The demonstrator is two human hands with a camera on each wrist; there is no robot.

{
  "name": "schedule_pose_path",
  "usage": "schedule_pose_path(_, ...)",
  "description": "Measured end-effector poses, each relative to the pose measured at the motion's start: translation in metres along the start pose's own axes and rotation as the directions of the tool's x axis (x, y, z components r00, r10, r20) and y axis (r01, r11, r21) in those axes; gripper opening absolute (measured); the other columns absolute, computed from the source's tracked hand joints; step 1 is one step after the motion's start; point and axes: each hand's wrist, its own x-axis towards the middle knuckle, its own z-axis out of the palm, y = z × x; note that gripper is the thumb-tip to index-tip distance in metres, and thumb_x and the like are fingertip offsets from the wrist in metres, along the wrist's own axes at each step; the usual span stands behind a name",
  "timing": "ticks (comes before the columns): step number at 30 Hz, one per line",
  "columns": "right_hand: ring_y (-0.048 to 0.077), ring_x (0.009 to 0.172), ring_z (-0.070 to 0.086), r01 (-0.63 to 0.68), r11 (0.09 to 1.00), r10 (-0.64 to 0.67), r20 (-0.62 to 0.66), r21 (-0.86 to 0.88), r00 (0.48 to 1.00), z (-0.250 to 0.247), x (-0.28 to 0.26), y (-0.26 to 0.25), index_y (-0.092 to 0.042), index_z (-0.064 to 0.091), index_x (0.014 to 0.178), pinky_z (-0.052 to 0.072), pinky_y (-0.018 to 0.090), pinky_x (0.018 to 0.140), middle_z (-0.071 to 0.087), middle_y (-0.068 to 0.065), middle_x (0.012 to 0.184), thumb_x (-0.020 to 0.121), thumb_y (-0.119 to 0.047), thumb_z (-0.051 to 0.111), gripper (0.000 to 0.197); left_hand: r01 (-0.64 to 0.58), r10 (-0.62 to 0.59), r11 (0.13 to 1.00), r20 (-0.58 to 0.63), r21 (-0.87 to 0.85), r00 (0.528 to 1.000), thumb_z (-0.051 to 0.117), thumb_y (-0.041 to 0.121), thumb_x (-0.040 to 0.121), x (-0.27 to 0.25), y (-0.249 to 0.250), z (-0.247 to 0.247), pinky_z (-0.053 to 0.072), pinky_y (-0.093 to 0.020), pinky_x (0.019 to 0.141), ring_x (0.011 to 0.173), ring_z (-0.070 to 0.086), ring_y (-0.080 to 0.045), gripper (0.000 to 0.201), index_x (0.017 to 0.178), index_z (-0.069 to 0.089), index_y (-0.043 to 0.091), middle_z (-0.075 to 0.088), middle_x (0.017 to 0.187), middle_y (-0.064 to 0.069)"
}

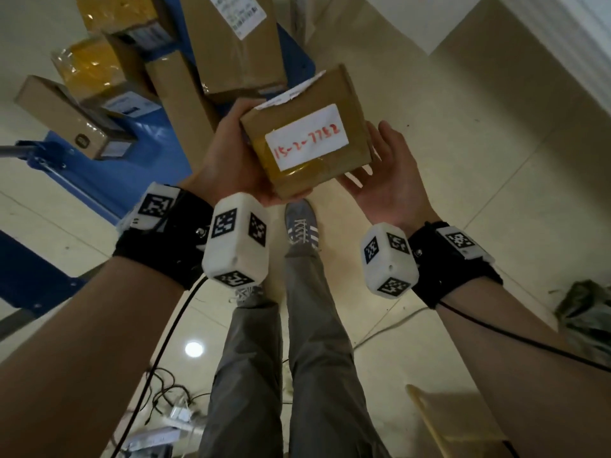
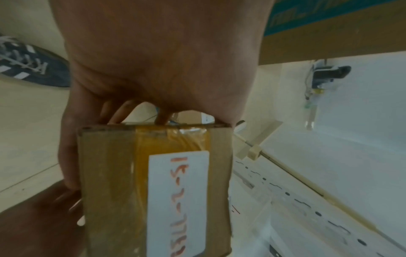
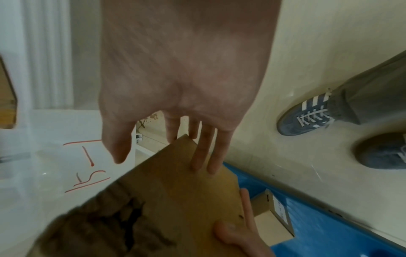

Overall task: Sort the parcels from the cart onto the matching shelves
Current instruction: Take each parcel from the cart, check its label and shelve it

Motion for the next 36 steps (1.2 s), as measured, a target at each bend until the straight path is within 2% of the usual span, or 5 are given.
schedule_pose_path(3, 0.024, 0.120, 0.062, -0.003, 0.995, -0.002, -0.044, -0.102, 0.999, -0.005, -0.007, 0.010, -0.021, 0.062, 0.128, 0.052, 0.043, 0.104, 0.060, 0.001, 0.142, 0.097, -0.044, 0.059, 0.039, 0.041, -0.041, 0.999, -0.014, -0.002, 0.999, 0.045, 0.061, 0.076, 0.000, -0.018, -0.004, 0.046, -0.044, 0.099, 0.117, 0.061, -0.031, 0.063, 0.122, 0.066, 0.023, 0.071, 0.122, -0.008)
schedule_pose_path(9, 0.025, 0.126, 0.058, -0.025, 0.975, 0.008, -0.081, -0.220, 0.997, -0.022, -0.031, 0.026, -0.028, 0.067, 0.121, 0.042, 0.055, 0.111, 0.068, -0.001, 0.127, 0.098, -0.043, 0.056, 0.029, 0.160, -0.159, 0.987, 0.073, -0.006, 0.985, 0.039, 0.070, 0.086, -0.004, -0.045, -0.007, 0.061, -0.043, 0.073, 0.087, 0.073, -0.031, 0.071, 0.133, 0.061, 0.022, 0.069, 0.122, -0.012)
schedule_pose_path(14, 0.026, 0.110, 0.062, -0.025, 0.980, 0.005, -0.100, -0.197, 0.995, -0.026, -0.057, 0.032, -0.023, 0.070, 0.107, 0.049, 0.049, 0.105, 0.069, 0.005, 0.110, 0.101, -0.038, 0.053, 0.023, 0.216, -0.219, 0.972, 0.026, 0.089, 0.975, 0.051, 0.082, 0.073, -0.020, -0.053, -0.006, 0.059, -0.042, 0.077, 0.111, 0.064, -0.032, 0.087, 0.134, 0.060, 0.021, 0.065, 0.130, -0.012)
schedule_pose_path(21, 0.027, 0.113, 0.065, 0.021, 0.997, -0.030, -0.122, -0.075, 0.992, -0.016, -0.112, 0.015, -0.017, 0.066, 0.127, 0.060, 0.039, 0.080, 0.071, 0.010, 0.120, 0.097, -0.040, 0.059, 0.038, 0.142, -0.153, 0.962, 0.028, 0.235, 0.988, 0.067, 0.078, 0.063, -0.067, -0.044, 0.024, 0.057, -0.044, 0.076, 0.109, 0.066, -0.036, 0.088, 0.134, 0.060, 0.025, 0.065, 0.129, -0.010)
schedule_pose_path(36, 0.025, 0.120, 0.066, 0.381, 0.915, -0.397, -0.124, -0.134, 0.909, 0.074, -0.382, -0.124, -0.023, 0.065, 0.132, 0.060, 0.034, 0.074, 0.068, 0.010, 0.131, 0.096, -0.052, 0.052, 0.048, -0.265, 0.122, 0.792, 0.283, 0.550, 0.951, 0.064, 0.075, 0.072, -0.335, 0.015, 0.197, 0.058, -0.047, 0.073, 0.105, 0.067, -0.033, 0.076, 0.124, 0.064, 0.021, 0.068, 0.119, -0.010)
